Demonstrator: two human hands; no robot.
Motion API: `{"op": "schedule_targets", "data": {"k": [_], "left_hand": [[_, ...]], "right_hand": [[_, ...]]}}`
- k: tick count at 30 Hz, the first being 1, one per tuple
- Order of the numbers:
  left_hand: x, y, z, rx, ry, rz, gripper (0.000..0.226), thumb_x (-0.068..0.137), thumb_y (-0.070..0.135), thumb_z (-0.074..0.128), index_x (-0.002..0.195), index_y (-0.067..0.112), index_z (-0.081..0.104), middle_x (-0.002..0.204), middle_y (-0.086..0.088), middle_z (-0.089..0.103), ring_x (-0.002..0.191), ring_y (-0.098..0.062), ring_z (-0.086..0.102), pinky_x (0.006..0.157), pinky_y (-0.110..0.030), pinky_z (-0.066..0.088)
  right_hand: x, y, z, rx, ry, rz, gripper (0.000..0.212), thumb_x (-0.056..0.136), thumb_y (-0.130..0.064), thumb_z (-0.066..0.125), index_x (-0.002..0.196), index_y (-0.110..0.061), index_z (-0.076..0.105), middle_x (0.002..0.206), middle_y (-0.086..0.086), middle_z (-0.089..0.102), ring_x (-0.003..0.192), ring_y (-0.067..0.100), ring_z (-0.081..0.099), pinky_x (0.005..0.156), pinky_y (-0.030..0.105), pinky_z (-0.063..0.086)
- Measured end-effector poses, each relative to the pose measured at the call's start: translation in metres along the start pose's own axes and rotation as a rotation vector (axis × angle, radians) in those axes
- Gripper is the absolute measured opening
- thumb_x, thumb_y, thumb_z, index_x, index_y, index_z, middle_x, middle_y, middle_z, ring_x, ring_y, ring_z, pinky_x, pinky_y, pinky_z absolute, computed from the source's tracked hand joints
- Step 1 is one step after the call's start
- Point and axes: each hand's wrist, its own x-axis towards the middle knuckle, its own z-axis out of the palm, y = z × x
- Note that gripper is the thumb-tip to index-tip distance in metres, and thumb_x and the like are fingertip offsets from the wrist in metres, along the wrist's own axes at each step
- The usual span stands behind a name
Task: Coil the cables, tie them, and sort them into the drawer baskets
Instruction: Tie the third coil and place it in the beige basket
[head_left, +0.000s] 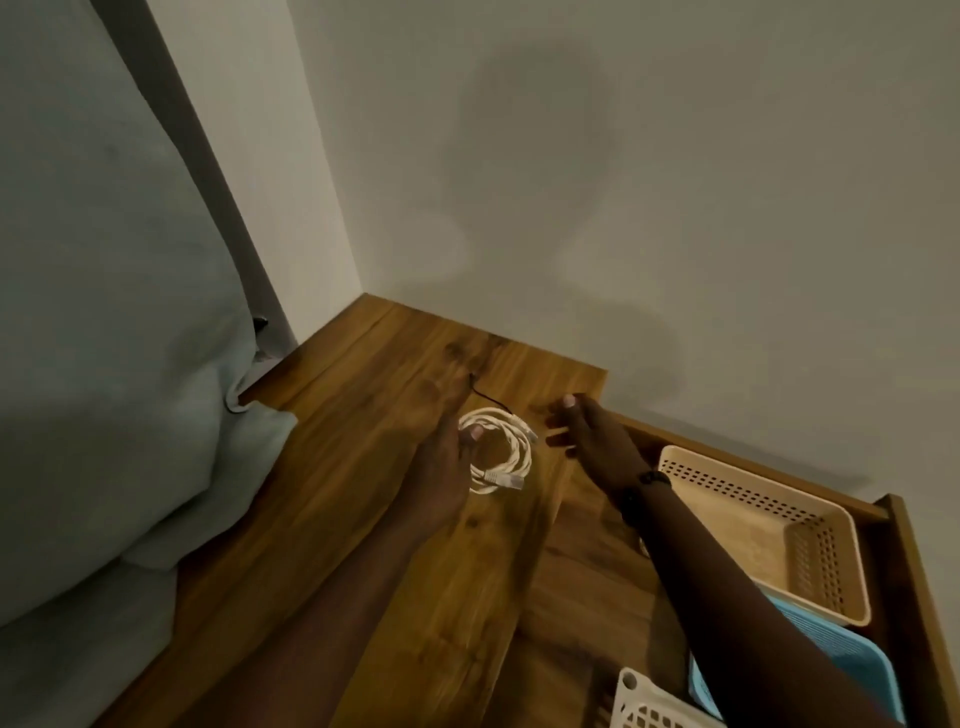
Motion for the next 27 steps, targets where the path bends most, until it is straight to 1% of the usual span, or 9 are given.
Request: {"op": "schedule_targets", "data": {"k": [2,4,6,10,13,16,19,23,27], "left_hand": [[0.016,-0.010,0.002,-0.007,-0.008,-0.056,0.028,0.103,0.030,0.040,0.118,0.008,0.050,0.111,-0.010,0.065,0.095,-0.020,0.062,0.070,-0.026,0.046],[0.027,-0.018,0.004,0.001,-0.011,-0.066,0.027,0.103,0.030,0.039,0.113,0.008,0.051,0.101,-0.007,0.065,0.086,-0.018,0.061,0.061,-0.022,0.041],[0.037,-0.025,0.007,0.011,-0.009,-0.056,0.026,0.103,0.030,0.039,0.112,0.008,0.051,0.096,-0.001,0.063,0.081,-0.014,0.060,0.057,-0.017,0.039],[0.050,-0.033,0.009,0.022,-0.024,-0.042,0.023,0.103,0.031,0.039,0.108,0.011,0.050,0.087,0.005,0.061,0.074,-0.007,0.058,0.053,-0.009,0.041],[0.056,-0.036,0.009,0.049,-0.039,-0.025,0.025,0.102,0.033,0.039,0.104,0.010,0.049,0.083,0.002,0.062,0.068,-0.005,0.056,0.053,-0.012,0.041],[0.064,-0.041,0.006,0.049,-0.051,-0.027,0.026,0.102,0.034,0.039,0.102,0.009,0.049,0.087,-0.005,0.065,0.070,-0.009,0.058,0.052,-0.015,0.039],[0.070,-0.045,0.005,0.047,-0.075,-0.032,0.027,0.102,0.034,0.039,0.107,0.010,0.050,0.093,-0.002,0.066,0.080,-0.010,0.063,0.057,-0.018,0.045],[0.075,-0.052,0.007,0.051,-0.087,-0.051,0.028,0.102,0.035,0.038,0.109,0.011,0.051,0.093,0.003,0.065,0.082,-0.008,0.063,0.059,-0.013,0.044],[0.073,-0.059,0.007,0.026,-0.081,-0.074,0.028,0.102,0.034,0.039,0.110,0.011,0.052,0.096,0.001,0.066,0.082,-0.006,0.062,0.059,-0.009,0.044]], "right_hand": [[0.035,0.023,0.000,-0.245,0.106,-0.014,0.023,0.103,-0.014,0.040,0.119,-0.016,0.057,0.112,0.006,0.067,0.090,0.017,0.067,0.073,0.027,0.052],[0.062,0.038,0.003,-0.437,0.089,-0.023,0.037,0.096,0.003,0.042,0.121,-0.020,0.059,0.112,0.004,0.067,0.093,0.017,0.065,0.078,0.030,0.056],[0.085,0.051,0.010,-0.579,0.027,-0.048,0.048,0.093,0.008,0.042,0.123,-0.025,0.059,0.115,0.002,0.065,0.097,0.018,0.064,0.080,0.032,0.057],[0.114,0.056,0.028,-0.764,-0.118,-0.145,0.050,0.095,-0.003,0.044,0.136,-0.031,0.050,0.127,0.003,0.058,0.111,0.023,0.059,0.087,0.038,0.055],[0.129,0.063,0.042,-0.884,-0.178,-0.248,0.046,0.098,-0.021,0.049,0.141,-0.032,0.044,0.135,0.003,0.053,0.118,0.025,0.053,0.091,0.038,0.052],[0.143,0.073,0.049,-0.980,-0.162,-0.396,0.043,0.097,-0.032,0.052,0.139,-0.032,0.047,0.133,0.002,0.053,0.116,0.024,0.053,0.088,0.035,0.049],[0.153,0.078,0.049,-0.992,-0.157,-0.572,0.038,0.094,-0.029,0.057,0.133,-0.025,0.055,0.126,0.004,0.058,0.106,0.024,0.058,0.079,0.033,0.050],[0.159,0.080,0.053,-0.956,-0.157,-0.787,0.036,0.082,-0.020,0.071,0.117,-0.016,0.065,0.103,0.008,0.067,0.080,0.025,0.065,0.062,0.034,0.053],[0.159,0.079,0.061,-0.950,-0.144,-0.893,0.025,0.079,-0.019,0.074,0.102,-0.013,0.070,0.099,0.009,0.066,0.084,0.027,0.064,0.066,0.036,0.053]]}}
